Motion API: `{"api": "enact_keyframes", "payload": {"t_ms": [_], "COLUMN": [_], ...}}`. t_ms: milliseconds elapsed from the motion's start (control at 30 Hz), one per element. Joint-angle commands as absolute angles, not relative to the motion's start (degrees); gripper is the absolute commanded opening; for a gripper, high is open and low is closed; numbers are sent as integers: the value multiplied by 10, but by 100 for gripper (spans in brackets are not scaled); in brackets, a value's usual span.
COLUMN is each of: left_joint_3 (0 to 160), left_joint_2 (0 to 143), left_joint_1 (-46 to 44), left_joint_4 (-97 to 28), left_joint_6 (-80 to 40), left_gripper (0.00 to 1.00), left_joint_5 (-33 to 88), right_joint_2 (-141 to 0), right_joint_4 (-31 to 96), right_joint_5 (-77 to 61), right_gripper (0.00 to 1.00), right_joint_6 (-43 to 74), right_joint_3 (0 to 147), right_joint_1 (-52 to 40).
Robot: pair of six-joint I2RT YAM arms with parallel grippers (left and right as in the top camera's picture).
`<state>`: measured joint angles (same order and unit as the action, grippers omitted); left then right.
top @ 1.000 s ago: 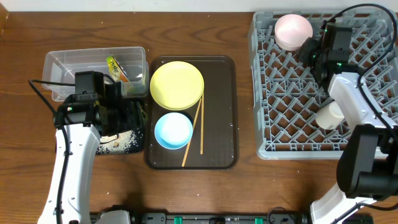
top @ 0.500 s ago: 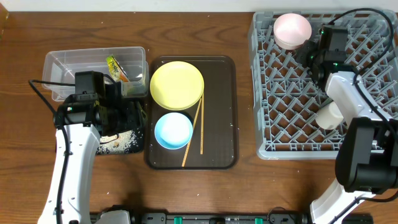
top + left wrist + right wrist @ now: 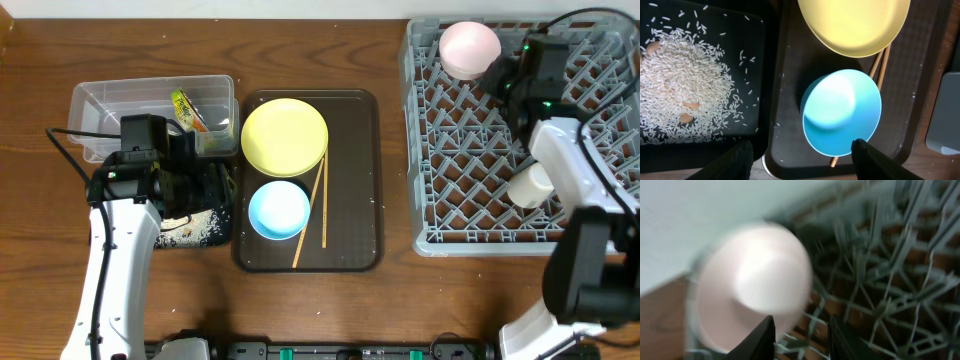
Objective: Sort waste into correct bins and load items into the dishwasher rack
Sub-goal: 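Adjust the pink bowl upright in the rack and release it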
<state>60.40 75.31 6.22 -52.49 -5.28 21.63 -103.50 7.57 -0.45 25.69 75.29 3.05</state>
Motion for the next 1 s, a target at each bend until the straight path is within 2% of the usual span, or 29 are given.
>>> {"api": "enact_keyframes", "payload": {"t_ms": [0, 600, 800, 967], "left_joint_3": [600, 600, 600, 600], "left_joint_2": [749, 749, 749, 749], "left_joint_1": [63, 63, 63, 63], "left_joint_4": [-526, -527, -527, -527], "left_joint_6": [-48, -50, -50, -50], "left_gripper": [66, 66, 66, 66], "left_joint_5": [212, 214, 214, 214], "right_joint_2": [-990, -1128, -1120, -1086], "right_joint_4": [60, 35, 35, 20], "right_joint_5": [2, 11, 15, 26], "right_gripper": [33, 33, 2, 1], "right_joint_6": [259, 302, 301, 263], "right_joint_3": [754, 754, 754, 754], "right_joint_1": [38, 37, 38, 44]}}
